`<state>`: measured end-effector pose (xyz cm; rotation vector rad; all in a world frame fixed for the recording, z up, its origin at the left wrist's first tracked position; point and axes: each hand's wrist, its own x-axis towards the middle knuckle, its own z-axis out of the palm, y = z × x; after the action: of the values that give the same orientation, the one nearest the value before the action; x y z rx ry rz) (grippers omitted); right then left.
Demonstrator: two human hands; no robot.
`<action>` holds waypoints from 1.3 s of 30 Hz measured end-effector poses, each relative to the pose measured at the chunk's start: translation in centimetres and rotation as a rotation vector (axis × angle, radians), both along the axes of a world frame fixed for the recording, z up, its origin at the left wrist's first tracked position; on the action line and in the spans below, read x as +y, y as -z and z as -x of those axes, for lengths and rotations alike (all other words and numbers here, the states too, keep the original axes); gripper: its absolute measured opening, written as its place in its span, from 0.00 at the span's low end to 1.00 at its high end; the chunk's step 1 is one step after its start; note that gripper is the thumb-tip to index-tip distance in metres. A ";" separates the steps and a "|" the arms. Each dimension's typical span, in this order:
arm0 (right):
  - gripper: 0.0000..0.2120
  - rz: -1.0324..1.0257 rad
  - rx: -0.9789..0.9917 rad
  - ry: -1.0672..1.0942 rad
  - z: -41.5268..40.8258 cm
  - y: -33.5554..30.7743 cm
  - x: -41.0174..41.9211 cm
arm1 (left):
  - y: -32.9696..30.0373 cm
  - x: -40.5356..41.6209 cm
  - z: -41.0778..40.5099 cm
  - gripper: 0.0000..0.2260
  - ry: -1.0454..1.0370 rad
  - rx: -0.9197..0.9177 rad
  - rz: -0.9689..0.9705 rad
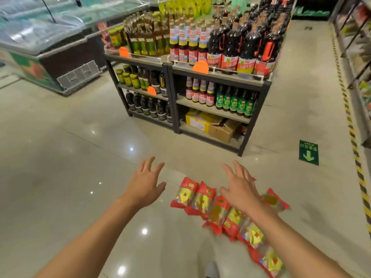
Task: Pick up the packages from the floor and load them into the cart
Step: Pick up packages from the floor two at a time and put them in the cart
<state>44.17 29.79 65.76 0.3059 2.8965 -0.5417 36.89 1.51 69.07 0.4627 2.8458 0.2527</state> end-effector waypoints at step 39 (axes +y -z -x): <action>0.35 0.277 -0.404 0.575 24.0 77.7 -2.8 | 80.5 2.1 35.3 0.34 0.280 -0.534 0.128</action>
<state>20.19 26.99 -11.95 1.0760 2.2851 -0.8384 1.64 3.57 -11.41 0.6467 2.2324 0.1156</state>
